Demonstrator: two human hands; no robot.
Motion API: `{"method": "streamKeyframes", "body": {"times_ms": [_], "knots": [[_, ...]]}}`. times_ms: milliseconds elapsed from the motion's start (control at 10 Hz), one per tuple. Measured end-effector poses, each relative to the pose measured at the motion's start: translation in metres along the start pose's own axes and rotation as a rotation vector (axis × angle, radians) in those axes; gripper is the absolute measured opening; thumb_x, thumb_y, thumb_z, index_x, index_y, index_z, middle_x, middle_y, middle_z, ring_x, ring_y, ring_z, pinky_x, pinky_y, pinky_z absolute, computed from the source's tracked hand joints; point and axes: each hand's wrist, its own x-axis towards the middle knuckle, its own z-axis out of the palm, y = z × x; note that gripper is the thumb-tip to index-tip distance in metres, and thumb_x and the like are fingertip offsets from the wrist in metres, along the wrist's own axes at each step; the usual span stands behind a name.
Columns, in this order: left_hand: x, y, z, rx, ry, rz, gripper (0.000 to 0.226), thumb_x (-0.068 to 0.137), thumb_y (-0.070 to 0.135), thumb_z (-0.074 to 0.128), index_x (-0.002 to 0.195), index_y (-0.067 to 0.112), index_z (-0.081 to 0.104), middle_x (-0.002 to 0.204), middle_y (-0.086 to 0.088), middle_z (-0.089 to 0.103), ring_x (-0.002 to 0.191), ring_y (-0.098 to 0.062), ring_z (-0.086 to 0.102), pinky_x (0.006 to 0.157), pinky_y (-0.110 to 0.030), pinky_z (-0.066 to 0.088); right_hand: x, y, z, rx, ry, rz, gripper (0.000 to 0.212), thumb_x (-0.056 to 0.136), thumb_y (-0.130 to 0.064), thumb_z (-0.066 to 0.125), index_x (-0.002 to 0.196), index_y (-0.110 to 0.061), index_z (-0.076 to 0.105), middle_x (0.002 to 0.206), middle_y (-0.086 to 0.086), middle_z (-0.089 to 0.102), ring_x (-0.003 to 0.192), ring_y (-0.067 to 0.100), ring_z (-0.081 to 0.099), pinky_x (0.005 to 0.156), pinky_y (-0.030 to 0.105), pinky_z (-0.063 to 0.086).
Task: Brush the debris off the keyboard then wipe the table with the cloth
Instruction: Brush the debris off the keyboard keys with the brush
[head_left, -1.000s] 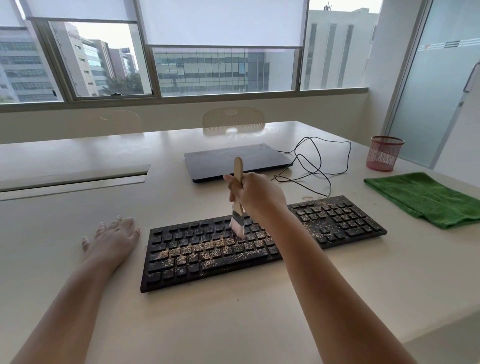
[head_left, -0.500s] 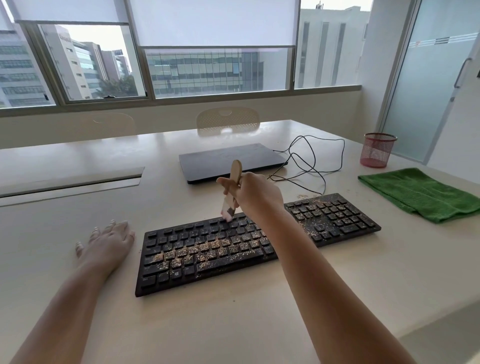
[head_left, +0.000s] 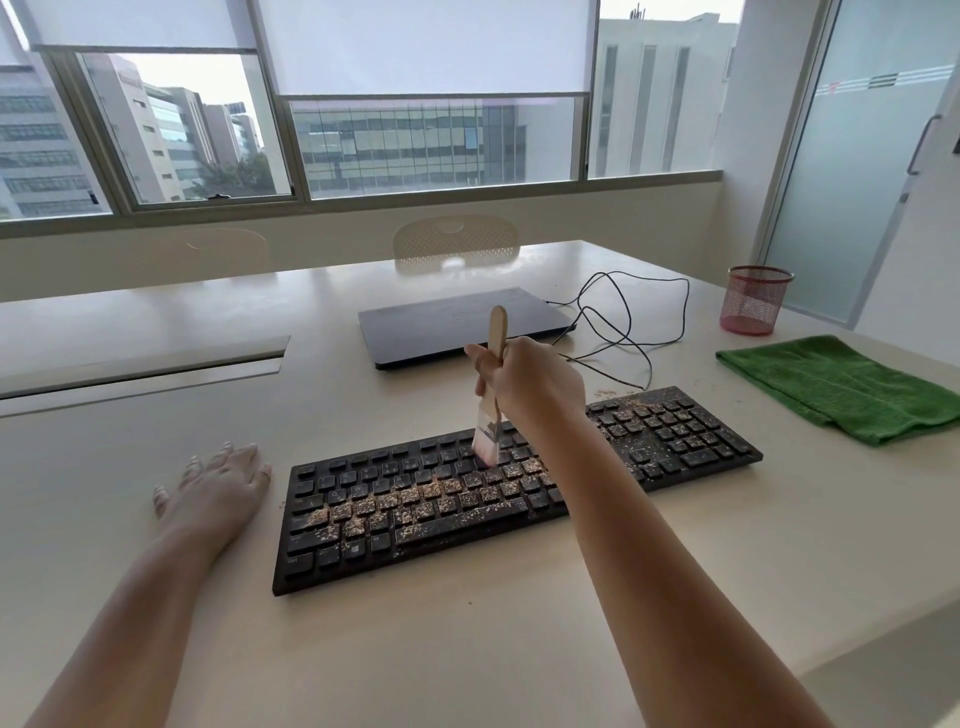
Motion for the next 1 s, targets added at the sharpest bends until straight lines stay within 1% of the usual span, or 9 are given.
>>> {"method": "streamKeyframes", "body": {"times_ms": [100, 200, 300, 400, 500, 600, 800, 900, 1000], "knots": [[0.0, 0.001, -0.001, -0.004, 0.004, -0.002, 0.052, 0.099, 0.045, 0.027, 0.148, 0.028, 0.024, 0.158, 0.005, 0.013, 0.146, -0.024, 0.009, 0.115, -0.051, 0.007, 0.003, -0.001, 0.004, -0.019, -0.02, -0.069, 0.048, 0.091, -0.054, 0.041, 0.103, -0.017, 0.068, 0.092, 0.002, 0.07, 0.068, 0.016, 0.061, 0.05, 0.025, 0.041], [-0.001, 0.002, -0.001, -0.01, 0.006, -0.003, 0.052, 0.099, 0.044, 0.027, 0.148, 0.028, 0.024, 0.158, 0.005, 0.013, 0.146, -0.024, 0.009, 0.115, -0.051, 0.007, 0.003, -0.001, 0.008, -0.06, -0.081, -0.074, 0.049, 0.09, -0.057, 0.042, 0.099, -0.017, 0.069, 0.088, 0.0, 0.068, 0.063, 0.015, 0.06, 0.05, 0.025, 0.041], [-0.001, 0.002, -0.001, -0.01, 0.005, -0.002, 0.051, 0.099, 0.044, 0.027, 0.148, 0.028, 0.025, 0.158, 0.005, 0.013, 0.146, -0.023, 0.009, 0.115, -0.05, 0.007, 0.003, 0.002, 0.001, -0.016, -0.06, -0.012, 0.052, 0.091, -0.057, 0.039, 0.08, -0.017, 0.069, 0.072, -0.004, 0.062, 0.05, 0.01, 0.054, 0.046, 0.023, 0.036], [-0.001, 0.002, -0.001, -0.01, 0.006, -0.006, 0.051, 0.099, 0.044, 0.027, 0.148, 0.028, 0.024, 0.158, 0.005, 0.013, 0.146, -0.023, 0.009, 0.115, -0.05, 0.007, 0.004, 0.001, 0.002, 0.028, -0.028, -0.03, 0.052, 0.091, -0.057, 0.04, 0.082, -0.016, 0.07, 0.073, -0.002, 0.064, 0.05, 0.011, 0.054, 0.046, 0.023, 0.039], [-0.001, 0.001, -0.001, -0.014, -0.002, 0.0, 0.052, 0.1, 0.045, 0.026, 0.148, 0.028, 0.024, 0.158, 0.005, 0.013, 0.146, -0.023, 0.008, 0.115, -0.05, 0.007, 0.003, -0.001, 0.007, 0.031, -0.079, -0.056, 0.051, 0.088, -0.059, 0.043, 0.092, -0.015, 0.07, 0.08, 0.0, 0.068, 0.061, 0.016, 0.061, 0.054, 0.027, 0.046], [-0.003, 0.002, -0.001, -0.012, 0.001, 0.0, 0.051, 0.1, 0.044, 0.026, 0.148, 0.028, 0.024, 0.158, 0.005, 0.013, 0.146, -0.023, 0.009, 0.115, -0.05, 0.007, 0.001, 0.002, 0.004, 0.006, -0.139, -0.018, 0.048, 0.092, -0.054, 0.041, 0.087, -0.015, 0.07, 0.072, -0.002, 0.063, 0.056, 0.013, 0.058, 0.053, 0.026, 0.046], [-0.001, 0.0, -0.001, -0.007, 0.005, 0.004, 0.051, 0.099, 0.044, 0.026, 0.148, 0.028, 0.024, 0.158, 0.005, 0.013, 0.146, -0.024, 0.009, 0.115, -0.05, 0.007, 0.004, 0.003, 0.003, 0.105, -0.031, -0.026, 0.047, 0.094, -0.05, 0.041, 0.086, -0.012, 0.068, 0.062, -0.007, 0.057, 0.049, 0.01, 0.051, 0.049, 0.024, 0.042], [0.001, -0.001, 0.001, 0.001, 0.003, 0.007, 0.052, 0.099, 0.046, 0.027, 0.148, 0.028, 0.024, 0.158, 0.005, 0.013, 0.146, -0.024, 0.01, 0.115, -0.051, 0.008, 0.007, 0.01, 0.011, 0.122, 0.003, 0.035, 0.045, 0.094, -0.047, 0.043, 0.094, -0.009, 0.066, 0.065, -0.006, 0.058, 0.046, 0.008, 0.048, 0.044, 0.023, 0.038], [0.001, -0.001, 0.001, -0.001, 0.005, 0.007, 0.052, 0.099, 0.046, 0.027, 0.148, 0.028, 0.024, 0.158, 0.005, 0.013, 0.146, -0.024, 0.011, 0.115, -0.051, 0.008, 0.014, 0.024, 0.005, 0.055, 0.085, 0.166, 0.047, 0.095, -0.048, 0.041, 0.098, -0.007, 0.065, 0.08, 0.003, 0.066, 0.054, 0.014, 0.056, 0.044, 0.023, 0.037]]}}
